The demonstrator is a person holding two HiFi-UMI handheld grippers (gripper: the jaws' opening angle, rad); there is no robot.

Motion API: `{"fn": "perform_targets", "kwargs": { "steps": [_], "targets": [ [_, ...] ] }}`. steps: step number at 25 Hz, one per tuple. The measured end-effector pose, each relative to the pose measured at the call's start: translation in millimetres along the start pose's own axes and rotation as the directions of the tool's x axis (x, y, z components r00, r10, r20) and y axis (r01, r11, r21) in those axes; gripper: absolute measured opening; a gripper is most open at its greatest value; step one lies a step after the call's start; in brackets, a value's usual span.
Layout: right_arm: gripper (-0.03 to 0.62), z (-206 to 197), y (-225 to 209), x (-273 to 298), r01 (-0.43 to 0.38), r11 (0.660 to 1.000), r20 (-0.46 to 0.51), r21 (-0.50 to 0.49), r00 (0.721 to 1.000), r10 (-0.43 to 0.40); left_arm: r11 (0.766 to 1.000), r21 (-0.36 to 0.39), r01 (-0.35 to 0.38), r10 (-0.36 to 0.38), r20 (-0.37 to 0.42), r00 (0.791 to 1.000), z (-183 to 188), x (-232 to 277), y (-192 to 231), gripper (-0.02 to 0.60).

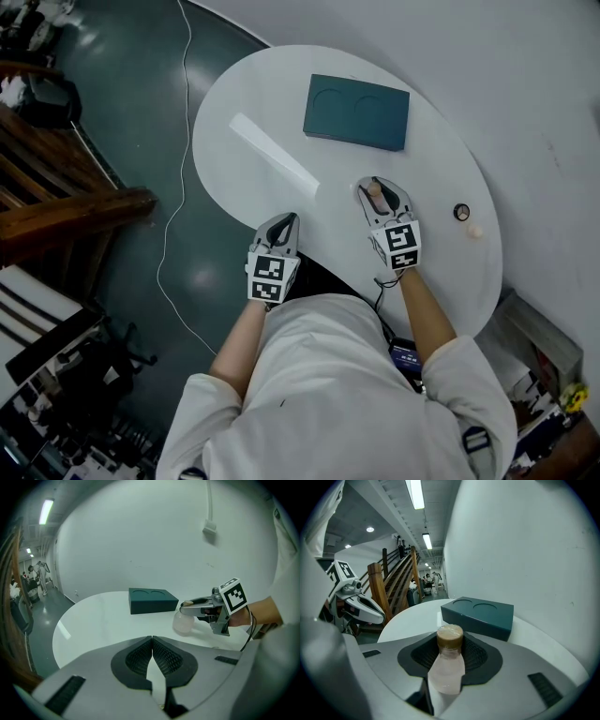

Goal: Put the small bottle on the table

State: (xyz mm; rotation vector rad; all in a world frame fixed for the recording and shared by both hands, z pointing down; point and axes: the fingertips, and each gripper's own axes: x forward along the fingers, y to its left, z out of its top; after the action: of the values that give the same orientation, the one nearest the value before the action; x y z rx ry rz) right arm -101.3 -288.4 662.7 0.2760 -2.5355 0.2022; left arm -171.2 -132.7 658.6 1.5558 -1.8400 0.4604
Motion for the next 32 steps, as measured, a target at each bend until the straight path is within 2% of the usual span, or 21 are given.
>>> {"fn": "perform_targets", "kwargs": {
  "steps": [7,21,28,32],
  "targets": [
    [0.133,-8.2,-2.3,-0.5,0.013,1.0,-0.014,0.011,1.0,-0.013,0.999,0.035,0.023,-0.023,-0.001,1.0,2.8,3.3,-9.7,0.02],
    [0.133,-21.3,-3.4,-4.2,0.033,0.999,-0.031,0.037,0.999,-0.032,0.995,0.058,0.077,-0.077,-0.019,0.997,-0.1,7.2,-27.3,0.02],
    [0.141,-24.1,1.7,-8.5,0.054,0.998,-0.047,0.017,0.997,-0.053,0.99,0.075,0.122,-0.121,-0.019,0.992,3.9,11.8,-37.0,0.02],
    [0.145,-24.8,2.8,-8.2,0.088,0.995,-0.05,0.048,0.995,-0.085,0.984,0.088,0.154,-0.154,-0.003,0.988,10.5,16.8,-41.1,0.02]
  ]
}}
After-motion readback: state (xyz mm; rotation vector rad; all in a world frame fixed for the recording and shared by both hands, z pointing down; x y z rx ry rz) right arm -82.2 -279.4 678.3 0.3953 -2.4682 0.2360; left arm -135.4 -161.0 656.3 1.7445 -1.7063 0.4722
